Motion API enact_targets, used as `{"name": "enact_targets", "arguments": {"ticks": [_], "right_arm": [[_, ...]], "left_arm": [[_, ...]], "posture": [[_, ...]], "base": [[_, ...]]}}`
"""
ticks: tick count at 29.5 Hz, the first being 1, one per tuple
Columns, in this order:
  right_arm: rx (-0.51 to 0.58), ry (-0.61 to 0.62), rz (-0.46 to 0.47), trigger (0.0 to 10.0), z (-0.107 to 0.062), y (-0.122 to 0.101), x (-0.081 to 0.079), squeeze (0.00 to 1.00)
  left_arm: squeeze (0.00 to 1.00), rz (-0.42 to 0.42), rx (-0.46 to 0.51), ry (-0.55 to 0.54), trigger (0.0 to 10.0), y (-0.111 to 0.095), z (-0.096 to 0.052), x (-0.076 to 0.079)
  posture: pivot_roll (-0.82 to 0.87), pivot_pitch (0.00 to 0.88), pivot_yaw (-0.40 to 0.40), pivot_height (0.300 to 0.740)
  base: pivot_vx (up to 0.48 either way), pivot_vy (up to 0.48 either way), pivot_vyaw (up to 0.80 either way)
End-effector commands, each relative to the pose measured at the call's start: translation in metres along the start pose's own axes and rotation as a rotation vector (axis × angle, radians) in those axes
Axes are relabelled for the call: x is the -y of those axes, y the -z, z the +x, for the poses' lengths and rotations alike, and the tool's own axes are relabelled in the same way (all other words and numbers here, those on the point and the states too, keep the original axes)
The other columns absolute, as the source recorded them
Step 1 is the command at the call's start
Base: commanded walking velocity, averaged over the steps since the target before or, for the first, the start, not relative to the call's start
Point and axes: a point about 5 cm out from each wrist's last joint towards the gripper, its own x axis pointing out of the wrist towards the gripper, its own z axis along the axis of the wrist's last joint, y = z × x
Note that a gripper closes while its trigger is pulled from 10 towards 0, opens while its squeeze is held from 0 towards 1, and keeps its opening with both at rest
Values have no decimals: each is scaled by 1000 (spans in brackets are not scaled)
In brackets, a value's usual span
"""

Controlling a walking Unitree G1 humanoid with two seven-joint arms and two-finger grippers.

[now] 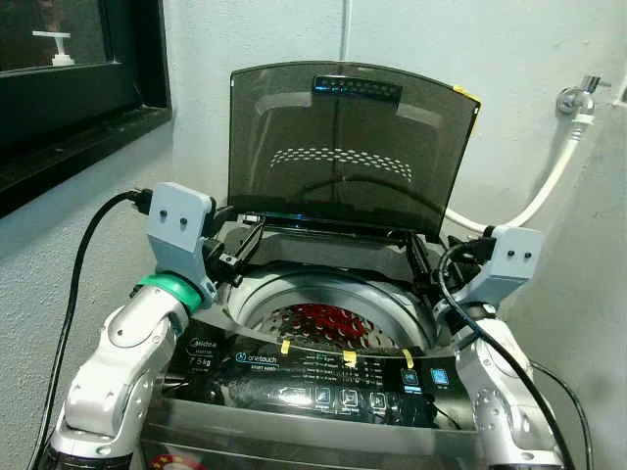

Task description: Clothes washing

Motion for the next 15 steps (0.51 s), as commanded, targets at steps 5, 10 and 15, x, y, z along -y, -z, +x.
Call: {"name": "enact_targets", "arguments": {"ticks": [5, 10, 15], "right_arm": [[7, -8, -27, 10000, 1, 0, 2, 0], [-2, -23, -49, 10000, 0, 5, 0, 0], [-77, -83, -103, 10000, -1, 17, -4, 0]], "left_arm": [[0, -5, -10, -1, 10000, 6, 0, -1], [0, -14, -36, -26, 10000, 12, -2, -8], [0, -18, -50, -44, 10000, 14, -3, -14]], "posture": [[100, 22, -14, 740], [99, 0, 1, 740], [101, 0, -4, 740]], "base": [[0, 0, 0], [0, 0, 0], [0, 0, 0]]}}
